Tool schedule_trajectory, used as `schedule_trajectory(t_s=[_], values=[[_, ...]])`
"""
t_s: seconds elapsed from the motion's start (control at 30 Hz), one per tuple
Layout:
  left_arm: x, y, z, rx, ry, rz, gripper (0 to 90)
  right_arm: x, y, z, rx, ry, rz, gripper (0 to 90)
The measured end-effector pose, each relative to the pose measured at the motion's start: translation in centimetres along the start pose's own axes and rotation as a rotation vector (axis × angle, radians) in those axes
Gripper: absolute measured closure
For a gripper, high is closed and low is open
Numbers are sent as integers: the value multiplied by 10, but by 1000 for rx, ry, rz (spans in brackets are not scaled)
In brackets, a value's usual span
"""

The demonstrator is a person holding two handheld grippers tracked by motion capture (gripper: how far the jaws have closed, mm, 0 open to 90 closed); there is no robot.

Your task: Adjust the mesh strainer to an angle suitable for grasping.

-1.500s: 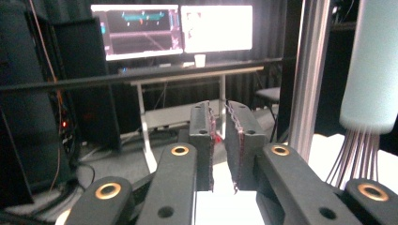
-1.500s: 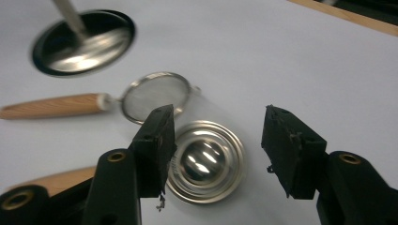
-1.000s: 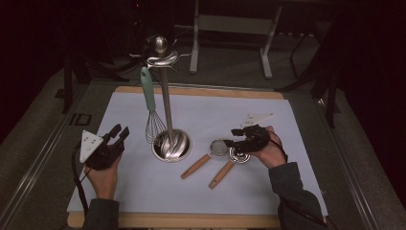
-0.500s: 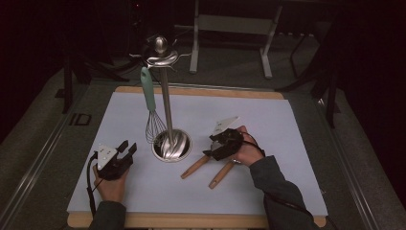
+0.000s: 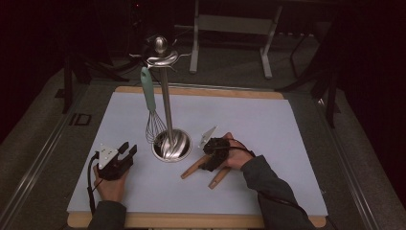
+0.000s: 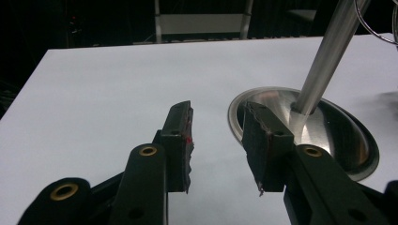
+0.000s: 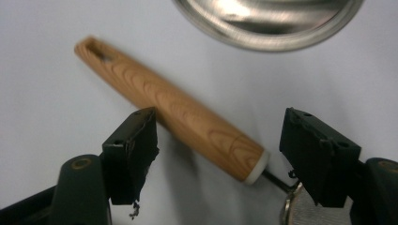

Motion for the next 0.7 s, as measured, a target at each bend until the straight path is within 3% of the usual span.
schedule_trajectory(t_s=[0.2, 0.33, 0.43, 0.6, 0.7], values=[[0, -1, 1, -7, -4, -5, 629, -8, -4, -2, 25, 8, -37, 353], [0, -1, 2, -8, -3, -5, 629, -7, -3, 0, -4, -15, -61, 501], [0, -1, 2, -8, -5, -6, 629, -5, -2, 3, -28, -14, -62, 583], [0, -1, 2, -10, -4, -6, 629, -4, -2, 5, -38, -20, -61, 625], [0, -1, 3, -10, -4, -6, 630, -1, 2, 7, -39, -29, -24, 679]])
Point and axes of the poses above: each handheld gripper's, and its own axes: y roughly backward along the jaws, x roughly out of its top, z roughly to its right, the point moved 5 cm from there along -y, roughly forward along the jaws, and after that the axes turned 12 degrees about z, right-handed, at the moved point
